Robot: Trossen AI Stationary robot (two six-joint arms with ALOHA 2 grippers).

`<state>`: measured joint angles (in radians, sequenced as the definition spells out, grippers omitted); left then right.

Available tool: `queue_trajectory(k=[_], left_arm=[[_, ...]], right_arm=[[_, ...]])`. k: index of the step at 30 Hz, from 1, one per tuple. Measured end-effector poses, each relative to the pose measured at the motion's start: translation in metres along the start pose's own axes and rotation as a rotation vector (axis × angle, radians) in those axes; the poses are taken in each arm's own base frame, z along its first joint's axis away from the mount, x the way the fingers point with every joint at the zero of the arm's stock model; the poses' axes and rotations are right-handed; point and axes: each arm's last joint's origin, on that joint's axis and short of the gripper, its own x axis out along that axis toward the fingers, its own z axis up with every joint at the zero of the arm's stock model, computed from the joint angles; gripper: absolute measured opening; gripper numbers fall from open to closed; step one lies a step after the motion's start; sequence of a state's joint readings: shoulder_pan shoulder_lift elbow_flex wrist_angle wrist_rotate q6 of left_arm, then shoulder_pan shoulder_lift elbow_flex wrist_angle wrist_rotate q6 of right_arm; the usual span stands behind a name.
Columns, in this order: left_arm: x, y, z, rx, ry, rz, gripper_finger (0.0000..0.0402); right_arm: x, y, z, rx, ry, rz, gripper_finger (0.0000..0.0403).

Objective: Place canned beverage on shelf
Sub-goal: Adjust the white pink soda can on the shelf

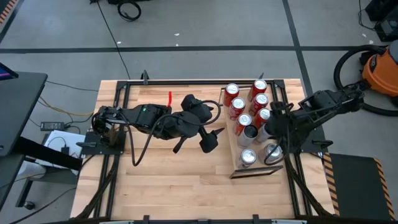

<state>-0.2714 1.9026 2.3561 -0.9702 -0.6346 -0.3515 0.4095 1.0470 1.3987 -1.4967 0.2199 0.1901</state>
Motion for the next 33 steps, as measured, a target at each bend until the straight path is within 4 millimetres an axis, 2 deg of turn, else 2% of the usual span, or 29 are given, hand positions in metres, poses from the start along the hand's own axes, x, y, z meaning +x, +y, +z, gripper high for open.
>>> queue_trajectory(k=[12, 27, 33], left_arm=[[0.0, 0.0, 0.0, 0.0, 0.0, 0.0, 0.0398], [0.0, 0.0, 0.0, 0.0, 0.001, -0.002, 0.0398], [0.0, 0.0, 0.0, 0.0, 0.001, -0.003, 0.0398]], right_arm=[[0.002, -0.003, 0.002, 0.026, 0.009, 0.051, 0.0289], [0.013, 0.0, 0.011, -0.019, 0.062, 0.013, 0.0353], [0.011, 0.0, 0.01, 0.001, 0.055, 0.013, 0.0363]])
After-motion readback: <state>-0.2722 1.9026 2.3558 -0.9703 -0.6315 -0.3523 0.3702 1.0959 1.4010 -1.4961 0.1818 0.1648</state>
